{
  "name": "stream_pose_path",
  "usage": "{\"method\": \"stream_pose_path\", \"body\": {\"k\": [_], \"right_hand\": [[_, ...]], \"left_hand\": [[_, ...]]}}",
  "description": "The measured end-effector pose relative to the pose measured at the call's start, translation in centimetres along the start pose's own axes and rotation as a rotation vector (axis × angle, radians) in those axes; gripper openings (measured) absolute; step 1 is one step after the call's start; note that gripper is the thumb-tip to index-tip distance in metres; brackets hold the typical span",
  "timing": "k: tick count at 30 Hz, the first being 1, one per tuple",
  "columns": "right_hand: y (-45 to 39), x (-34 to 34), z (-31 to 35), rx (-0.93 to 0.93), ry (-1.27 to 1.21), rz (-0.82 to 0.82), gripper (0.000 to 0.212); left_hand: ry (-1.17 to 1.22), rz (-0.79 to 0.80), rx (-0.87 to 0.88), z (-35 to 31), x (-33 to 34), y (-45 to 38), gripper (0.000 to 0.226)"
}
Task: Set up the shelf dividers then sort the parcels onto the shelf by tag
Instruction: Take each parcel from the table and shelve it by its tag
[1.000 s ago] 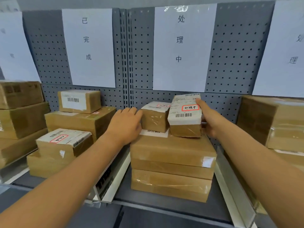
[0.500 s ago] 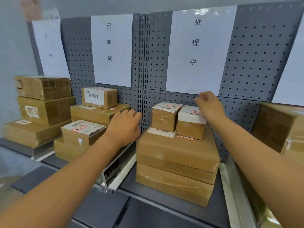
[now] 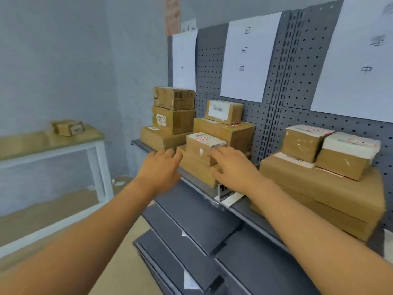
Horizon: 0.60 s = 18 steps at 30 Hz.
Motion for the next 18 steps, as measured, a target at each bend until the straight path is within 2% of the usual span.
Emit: {"method": "stream_pose_path", "body": {"k": [9,18], "right_hand": [[-9.4,5.7,14.3,-0.193,0.007,0.056,0.051],[-21.5,12.2,26.9,-0.239,-0.092,0.095,0.053]], "left_hand": [[-0.093,0.061,-0.229,17.0,2.1,7.9,0.032],[-0.161,0.120,-0.346,34.8,5.5,12.7,0.034]]}}
Point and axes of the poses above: each hand's wrist, its own y-axis away from the middle knuckle, its own x-axis out of the palm, z = x × y, the point moved 9 cm from there along -y, towards the middle knuckle, and after that the axes turned 5 degrees about z, right-handed, at the moved point
